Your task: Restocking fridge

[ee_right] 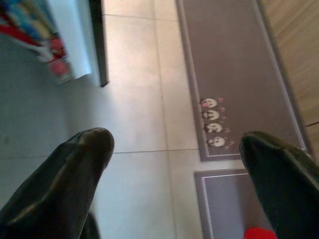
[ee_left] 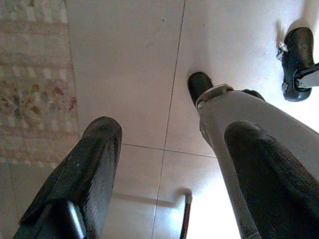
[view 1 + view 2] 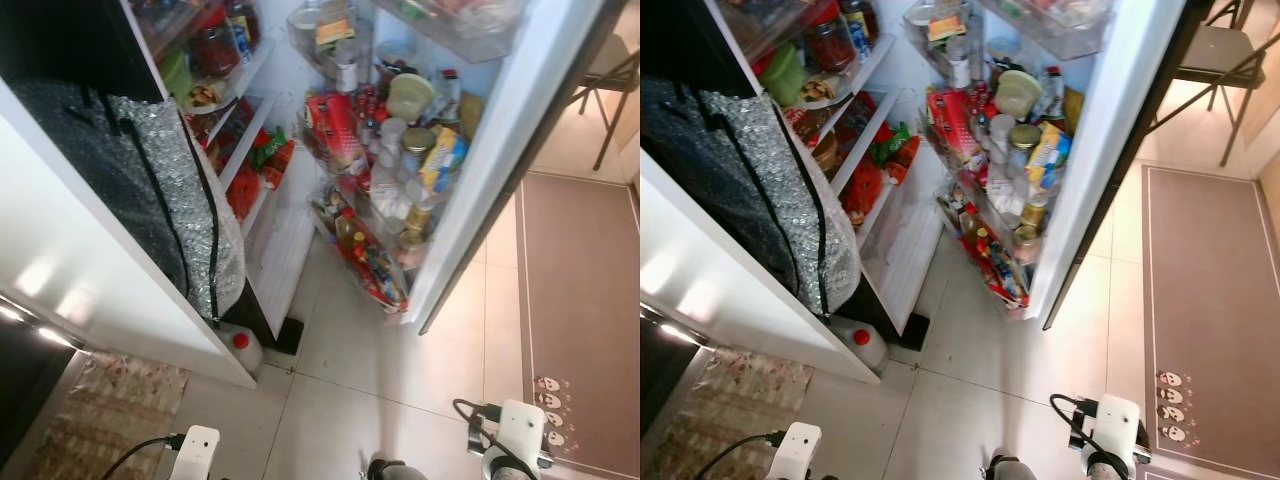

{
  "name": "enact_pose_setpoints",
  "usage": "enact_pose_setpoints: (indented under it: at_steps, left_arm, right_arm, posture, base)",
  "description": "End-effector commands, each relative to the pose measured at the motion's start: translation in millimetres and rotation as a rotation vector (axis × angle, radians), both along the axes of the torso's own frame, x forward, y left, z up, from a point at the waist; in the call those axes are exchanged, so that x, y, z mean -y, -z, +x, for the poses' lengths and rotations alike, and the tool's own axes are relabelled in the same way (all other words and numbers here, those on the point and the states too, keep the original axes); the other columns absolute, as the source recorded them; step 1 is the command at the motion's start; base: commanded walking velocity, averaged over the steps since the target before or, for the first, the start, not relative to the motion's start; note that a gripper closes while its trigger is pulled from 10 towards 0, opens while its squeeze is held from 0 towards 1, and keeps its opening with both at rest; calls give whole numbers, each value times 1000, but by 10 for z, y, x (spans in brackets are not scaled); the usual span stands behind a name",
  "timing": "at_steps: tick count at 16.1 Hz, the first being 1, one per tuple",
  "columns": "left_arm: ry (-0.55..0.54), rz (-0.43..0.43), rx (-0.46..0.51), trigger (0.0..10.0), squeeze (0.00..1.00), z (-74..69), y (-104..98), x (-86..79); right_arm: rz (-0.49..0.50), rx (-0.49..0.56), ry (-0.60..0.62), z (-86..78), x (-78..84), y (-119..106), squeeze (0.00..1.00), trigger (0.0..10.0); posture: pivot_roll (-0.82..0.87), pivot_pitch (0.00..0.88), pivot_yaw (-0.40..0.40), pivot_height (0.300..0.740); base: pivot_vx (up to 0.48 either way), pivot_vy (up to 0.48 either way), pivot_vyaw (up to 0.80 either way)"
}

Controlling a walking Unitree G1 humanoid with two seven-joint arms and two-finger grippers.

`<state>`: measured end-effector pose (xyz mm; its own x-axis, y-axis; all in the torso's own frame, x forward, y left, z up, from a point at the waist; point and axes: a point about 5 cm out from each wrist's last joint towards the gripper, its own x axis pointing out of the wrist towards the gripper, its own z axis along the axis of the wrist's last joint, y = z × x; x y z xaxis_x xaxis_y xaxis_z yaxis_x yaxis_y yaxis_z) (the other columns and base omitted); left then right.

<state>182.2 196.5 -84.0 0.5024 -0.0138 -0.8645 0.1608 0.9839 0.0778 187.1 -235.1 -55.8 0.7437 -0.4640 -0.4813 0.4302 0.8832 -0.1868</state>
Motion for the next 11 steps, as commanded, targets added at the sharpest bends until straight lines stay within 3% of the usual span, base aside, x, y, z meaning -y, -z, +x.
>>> enact_pose_setpoints:
  at_steps: [1, 3, 6, 7, 11]
  left_arm:
    - [-20, 17, -41, 10000, 0, -110, 43, -67]
    - [-24, 14, -41, 10000, 0, -119, 50, -49]
    - [-22, 14, -46, 10000, 0, -128, 55, -44]
    - [-22, 16, -45, 10000, 0, -128, 55, -46]
    - [-18, 20, -42, 10000, 0, -132, 56, -47]
  right_arm:
    - [-75, 61, 56, -9, 144, -93, 0, 10000]
    - [-233, 240, 82, 117, 536, -521, 0, 10000]
    - [-268, 331, 107, 187, 568, -739, 0, 10000]
    - [-281, 375, 166, 228, 651, -870, 0, 10000]
    - [-314, 465, 197, 361, 784, -1230, 0, 10000]
  posture:
    - [-122, 177, 87, 740]
    - [-126, 169, 73, 740]
    - [-141, 153, 71, 740]
    - [-147, 145, 73, 740]
    - [-160, 117, 76, 740]
  base:
    - [0, 0, 0]
    - [0, 0, 0]
    - [0, 0, 0]
    - [0, 0, 0]
    - [0, 0, 0]
